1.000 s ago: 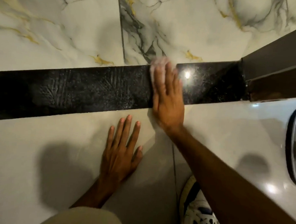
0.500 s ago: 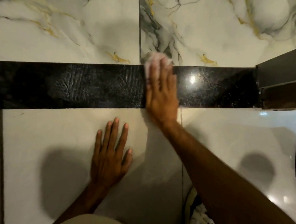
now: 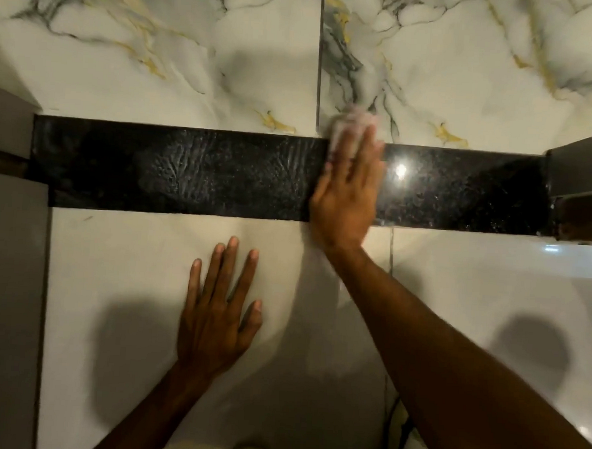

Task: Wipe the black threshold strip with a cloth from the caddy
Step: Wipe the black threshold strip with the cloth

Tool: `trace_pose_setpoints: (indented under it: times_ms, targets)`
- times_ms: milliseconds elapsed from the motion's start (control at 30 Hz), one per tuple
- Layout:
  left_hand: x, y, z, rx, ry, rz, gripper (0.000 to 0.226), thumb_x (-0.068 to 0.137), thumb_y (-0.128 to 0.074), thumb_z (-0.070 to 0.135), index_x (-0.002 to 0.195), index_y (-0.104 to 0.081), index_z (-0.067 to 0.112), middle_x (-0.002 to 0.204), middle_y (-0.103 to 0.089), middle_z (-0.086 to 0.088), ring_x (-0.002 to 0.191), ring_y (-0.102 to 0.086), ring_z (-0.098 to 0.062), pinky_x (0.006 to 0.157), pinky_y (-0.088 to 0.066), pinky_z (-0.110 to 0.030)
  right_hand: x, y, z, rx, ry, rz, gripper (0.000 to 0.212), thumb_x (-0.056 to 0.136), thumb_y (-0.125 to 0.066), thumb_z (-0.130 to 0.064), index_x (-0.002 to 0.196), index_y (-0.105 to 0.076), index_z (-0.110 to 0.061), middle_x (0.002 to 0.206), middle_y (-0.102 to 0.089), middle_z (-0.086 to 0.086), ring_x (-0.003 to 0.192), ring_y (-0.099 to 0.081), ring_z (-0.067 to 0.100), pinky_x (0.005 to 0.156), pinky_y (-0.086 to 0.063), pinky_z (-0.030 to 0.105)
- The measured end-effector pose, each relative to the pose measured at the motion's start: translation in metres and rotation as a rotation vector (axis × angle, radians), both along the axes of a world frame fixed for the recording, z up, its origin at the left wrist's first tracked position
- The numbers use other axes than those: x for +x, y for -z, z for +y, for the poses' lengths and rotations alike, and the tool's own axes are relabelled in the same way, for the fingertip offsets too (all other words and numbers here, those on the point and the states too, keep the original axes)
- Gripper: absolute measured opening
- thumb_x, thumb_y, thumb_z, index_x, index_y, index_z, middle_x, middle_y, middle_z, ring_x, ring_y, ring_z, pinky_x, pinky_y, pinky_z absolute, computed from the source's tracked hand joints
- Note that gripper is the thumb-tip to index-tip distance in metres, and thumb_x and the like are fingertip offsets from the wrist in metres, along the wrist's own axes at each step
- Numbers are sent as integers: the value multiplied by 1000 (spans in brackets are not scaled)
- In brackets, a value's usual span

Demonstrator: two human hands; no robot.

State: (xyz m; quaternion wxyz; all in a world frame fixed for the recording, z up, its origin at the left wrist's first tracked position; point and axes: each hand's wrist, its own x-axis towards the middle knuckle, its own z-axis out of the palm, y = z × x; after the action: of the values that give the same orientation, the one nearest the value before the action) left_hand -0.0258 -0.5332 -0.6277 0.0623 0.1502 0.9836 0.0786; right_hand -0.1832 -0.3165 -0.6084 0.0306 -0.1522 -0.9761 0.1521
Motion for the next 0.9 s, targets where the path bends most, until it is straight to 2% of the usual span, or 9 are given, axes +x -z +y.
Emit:
trace_pose_setpoints:
  times_ms: [100, 167, 300, 367, 433, 600, 700, 800, 900]
  targets:
    - [0, -5, -20, -6, -20, -5, 72, 109, -31, 53, 175, -19, 26, 185, -13, -11, 171, -14, -33, 138, -4, -55, 39, -6, -15, -54, -398, -47, 67, 116, -31, -36, 176, -8, -18, 186, -3, 12, 174, -2, 30, 144, -11, 51]
    - [0, -8, -39, -21, -69, -8, 73, 108, -33, 53, 175, -21, 24, 184, -14, -14, 170, -16, -36, 137, -8, -60, 82, -7, 3, -45, -445, -56, 64, 117, -30, -37, 176, -14, -19, 186, -7, 9, 174, -5, 28, 144, -12, 51]
    - [1, -7, -50, -18, -159, 11, 75, 106, -36, 51, 174, -25, 20, 183, -16, -17, 170, -16, -37, 136, -12, -64, 104, -7, 42, 103, -194, -40, 63, 115, -33, -29, 174, -20, -13, 184, -18, 16, 172, -16, 36, 142, -20, 52]
    - [2, -4, -49, 6, -166, 32, 75, 107, -36, 50, 174, -24, 20, 183, -16, -17, 170, -15, -35, 137, -9, -61, 65, -3, 30, 122, 21, 17, 60, 117, -32, -26, 174, -20, -8, 182, -20, 21, 171, -19, 40, 140, -24, 53]
    - [4, 0, -51, -5, -233, 66, 73, 108, -34, 51, 174, -25, 19, 183, -18, -17, 170, -16, -35, 137, -9, -60, 14, -1, -2, 60, 86, 33, 62, 117, -28, -28, 174, -16, -6, 183, -15, 23, 171, -15, 42, 140, -22, 57]
    - [4, -6, -45, -4, -500, 88, 72, 110, -29, 53, 173, -28, 18, 182, -22, -17, 169, -20, -36, 137, -11, -58, -3, -8, -83, -39, -579, -41, 67, 115, -32, -34, 176, -11, -17, 186, -6, 16, 173, -5, 36, 143, -14, 54]
    - [3, -12, -45, -27, -505, 75, 72, 109, -32, 50, 172, -31, 15, 180, -24, -19, 167, -25, -40, 134, -21, -64, 63, -16, -55, -60, -710, -100, 64, 116, -33, -35, 176, -14, -21, 186, -7, 11, 174, -5, 31, 141, -18, 56]
    - [0, -15, -43, -19, -513, 71, 73, 108, -34, 50, 171, -33, 14, 180, -26, -20, 166, -26, -40, 133, -25, -67, 96, -18, -9, 19, -547, -97, 63, 116, -33, -34, 174, -22, -16, 185, -15, 14, 173, -14, 34, 139, -24, 59]
    - [2, -12, -42, -5, -536, 88, 72, 108, -36, 49, 171, -32, 16, 181, -25, -17, 168, -24, -37, 136, -20, -62, 58, -12, -22, 40, -167, -45, 61, 117, -31, -29, 173, -21, -8, 183, -17, 20, 171, -17, 40, 140, -21, 56]
